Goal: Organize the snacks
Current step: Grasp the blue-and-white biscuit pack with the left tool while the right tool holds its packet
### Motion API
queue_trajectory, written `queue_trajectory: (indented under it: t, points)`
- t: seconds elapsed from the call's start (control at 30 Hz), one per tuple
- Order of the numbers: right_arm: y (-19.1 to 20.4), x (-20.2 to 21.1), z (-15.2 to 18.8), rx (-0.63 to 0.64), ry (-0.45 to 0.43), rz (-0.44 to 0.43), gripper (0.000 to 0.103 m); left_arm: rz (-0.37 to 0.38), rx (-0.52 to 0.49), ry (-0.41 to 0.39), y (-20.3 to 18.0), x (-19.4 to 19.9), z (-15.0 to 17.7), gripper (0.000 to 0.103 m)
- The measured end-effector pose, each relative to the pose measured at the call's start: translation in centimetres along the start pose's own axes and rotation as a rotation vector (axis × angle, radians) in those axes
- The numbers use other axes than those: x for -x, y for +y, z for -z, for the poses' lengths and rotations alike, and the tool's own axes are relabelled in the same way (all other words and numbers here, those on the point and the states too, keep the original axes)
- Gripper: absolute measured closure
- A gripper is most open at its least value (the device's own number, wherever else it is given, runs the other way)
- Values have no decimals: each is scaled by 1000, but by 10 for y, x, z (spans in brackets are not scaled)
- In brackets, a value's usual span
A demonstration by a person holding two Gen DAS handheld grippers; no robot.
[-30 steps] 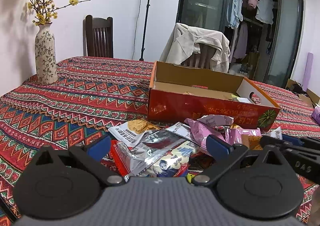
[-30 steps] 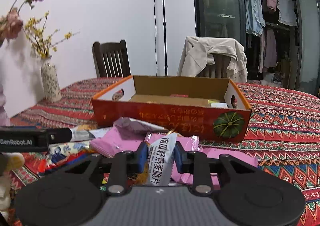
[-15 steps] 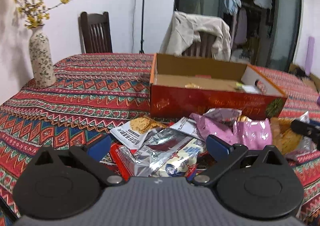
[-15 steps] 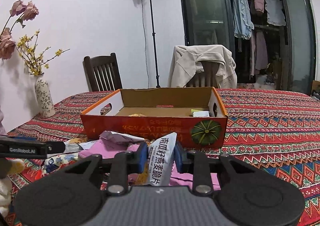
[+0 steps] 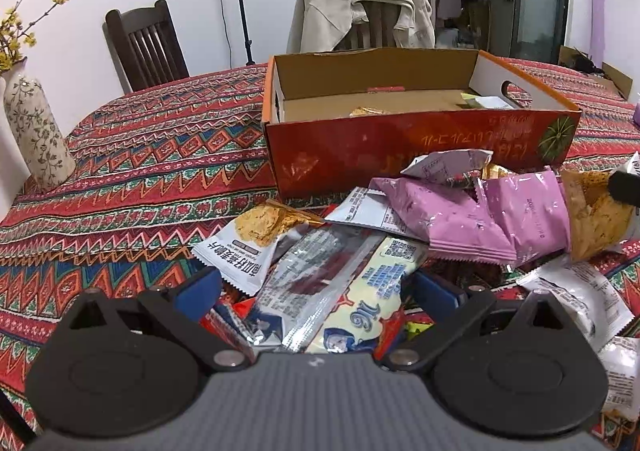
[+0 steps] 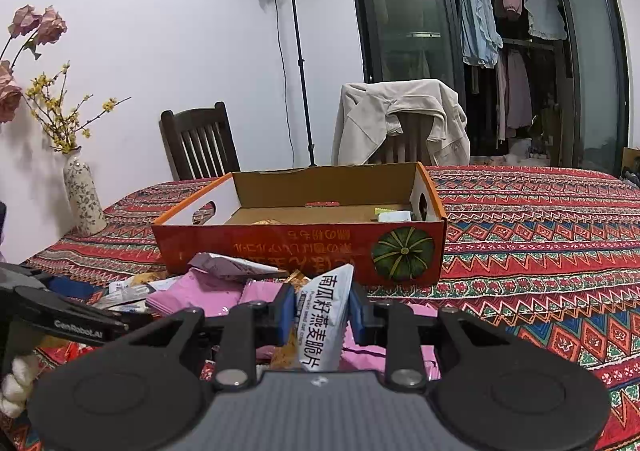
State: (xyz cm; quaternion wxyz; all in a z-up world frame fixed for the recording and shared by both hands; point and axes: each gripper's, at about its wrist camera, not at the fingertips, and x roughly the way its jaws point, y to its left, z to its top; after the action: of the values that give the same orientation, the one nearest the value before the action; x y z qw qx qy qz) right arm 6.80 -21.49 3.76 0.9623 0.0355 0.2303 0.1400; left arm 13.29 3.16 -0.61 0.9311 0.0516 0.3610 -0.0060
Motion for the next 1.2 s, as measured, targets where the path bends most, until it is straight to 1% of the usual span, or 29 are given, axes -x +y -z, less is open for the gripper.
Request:
queue_trajectory:
  t: [0.13, 0.2, 0.23, 0.27, 0.3, 0.47, 0.7, 0.93, 1.2]
  points:
    - [1, -1, 2, 1, 6, -3, 76, 6, 6, 18, 1, -12, 2, 0]
    - [1, -1, 2, 1, 7, -3, 76, 14, 19, 16, 3, -12, 4, 2]
    - [1, 0, 3, 0, 6, -2, 76, 20, 25, 7, 3, -11, 5, 9]
    - [0, 0, 3, -2, 6, -2, 76, 36, 32, -2, 4, -8, 7, 31]
    - [-1, 1, 3, -4, 5, -1, 76, 53, 42, -1, 4, -7, 7, 33]
    - [-1, 3, 3, -7, 2, -1, 76, 21, 53, -36, 2, 6, 17, 34]
    - [1, 7, 3, -2, -5, -7, 76, -11, 81, -105, 7, 33, 22, 34]
    - [4, 14, -1, 8, -25, -9, 75, -37, 124, -197, 14, 60, 14, 34]
    - [8, 16, -9, 19, -45, -16, 76, -24, 130, -283, 7, 82, -5, 34]
